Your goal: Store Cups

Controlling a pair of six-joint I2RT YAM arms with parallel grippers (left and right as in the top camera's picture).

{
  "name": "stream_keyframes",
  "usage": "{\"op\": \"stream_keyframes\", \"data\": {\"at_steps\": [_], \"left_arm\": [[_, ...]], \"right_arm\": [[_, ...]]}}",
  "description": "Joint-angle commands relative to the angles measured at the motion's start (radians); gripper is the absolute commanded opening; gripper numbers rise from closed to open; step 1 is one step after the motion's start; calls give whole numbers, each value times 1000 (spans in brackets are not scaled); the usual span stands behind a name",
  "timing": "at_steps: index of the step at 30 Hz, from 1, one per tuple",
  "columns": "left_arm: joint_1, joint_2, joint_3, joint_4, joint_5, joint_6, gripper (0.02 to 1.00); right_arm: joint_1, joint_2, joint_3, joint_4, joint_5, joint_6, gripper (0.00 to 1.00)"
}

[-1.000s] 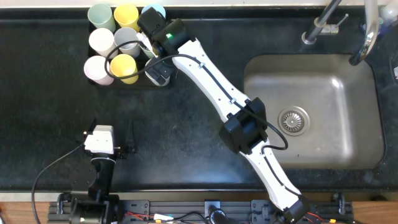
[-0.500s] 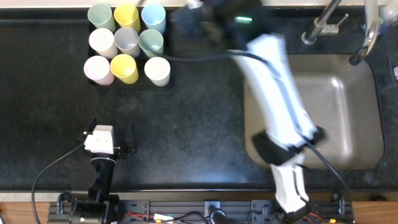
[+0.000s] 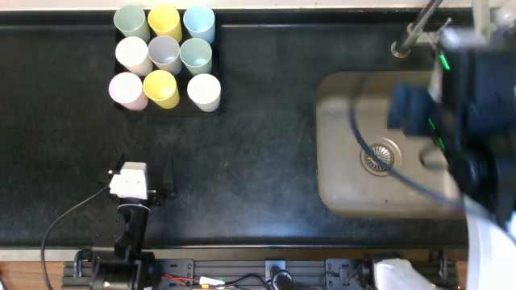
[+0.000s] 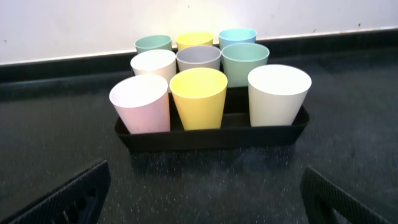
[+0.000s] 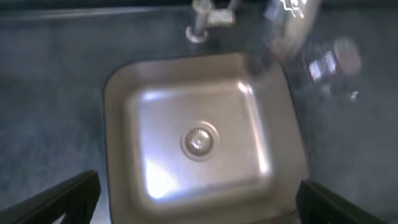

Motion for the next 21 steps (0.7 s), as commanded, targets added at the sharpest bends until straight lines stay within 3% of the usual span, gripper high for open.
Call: {"op": "stream_keyframes", "data": {"at_steps": [1, 4, 7, 14, 21], "left_arm": [[8, -10, -2, 0, -6, 19, 998], [8, -10, -2, 0, -6, 19, 998], [8, -10, -2, 0, -6, 19, 998], [8, -10, -2, 0, -6, 19, 1000], [8, -10, -2, 0, -6, 19, 1000]], "right_arm": [[-85, -380, -454, 327, -187, 62, 996], [-85, -597, -765, 695, -129, -50, 996], [-85, -763, -1012, 937, -143, -86, 998], [-84, -1211, -1394, 1032, -139, -87, 998], [-76, -1190, -1497, 1198, -139, -87, 998]]}}
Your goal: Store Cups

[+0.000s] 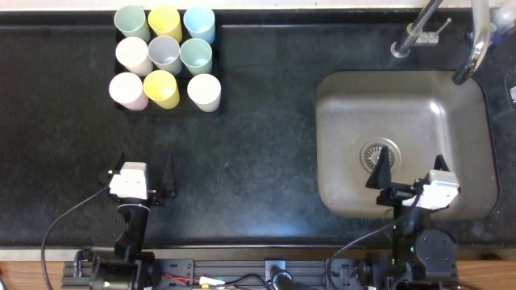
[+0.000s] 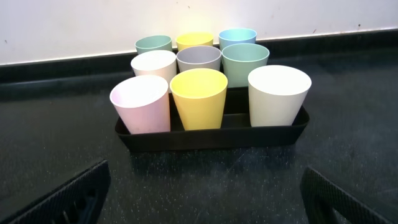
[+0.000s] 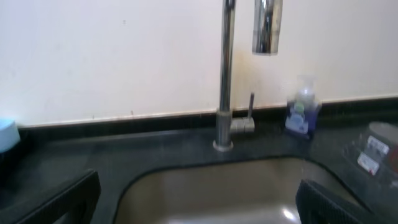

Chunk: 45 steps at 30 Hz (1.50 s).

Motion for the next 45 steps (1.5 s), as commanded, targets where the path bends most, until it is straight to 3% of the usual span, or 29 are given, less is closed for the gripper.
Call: {"op": "stream_keyframes", "data": {"at_steps": [1, 12, 45], "left_arm": [[8, -10, -2, 0, -6, 19, 998], [8, -10, -2, 0, -6, 19, 998], [8, -10, -2, 0, -6, 19, 998]], "right_arm": [[-1, 5, -69, 65, -4, -6, 998], [-20, -33, -325, 373, -4, -6, 998], [-20, -33, -331, 328, -7, -6, 998]]}}
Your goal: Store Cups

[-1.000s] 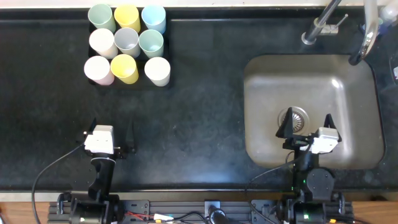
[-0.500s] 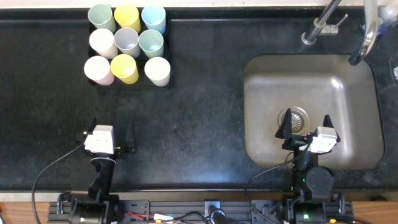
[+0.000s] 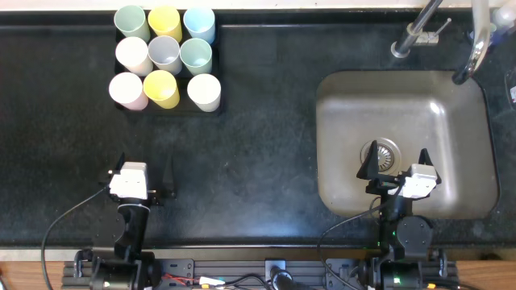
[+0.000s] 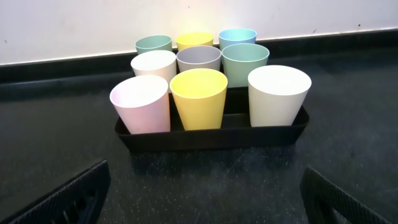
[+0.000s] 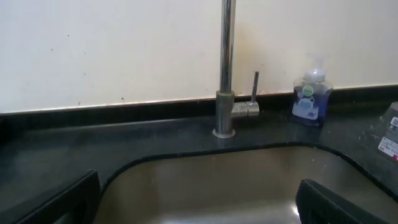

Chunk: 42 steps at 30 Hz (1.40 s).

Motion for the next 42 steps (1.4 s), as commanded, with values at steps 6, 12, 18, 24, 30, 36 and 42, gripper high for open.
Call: {"op": "stream_keyframes", "data": {"at_steps": [6, 12, 18, 24, 30, 36, 42], "left_arm": [[6, -10, -8, 18, -5, 19, 998], [6, -7, -66, 151, -15, 19, 998], [6, -7, -66, 151, -16, 19, 998], [6, -7, -66, 151, -16, 19, 1000], [6, -7, -66, 151, -16, 19, 1000], [6, -7, -66, 151, -16, 19, 998], [6, -7, -66, 151, -16, 19, 998]], "right_arm": [[-6, -12, -13, 5, -6, -3, 998], [-6, -12, -13, 5, -6, -3, 998], [-6, -12, -13, 5, -6, -3, 996], [-6, -12, -13, 5, -6, -3, 998], [-6, -11, -13, 5, -6, -3, 998], [-6, -11, -13, 5, -6, -3, 998], [-6, -11, -13, 5, -6, -3, 996]]}}
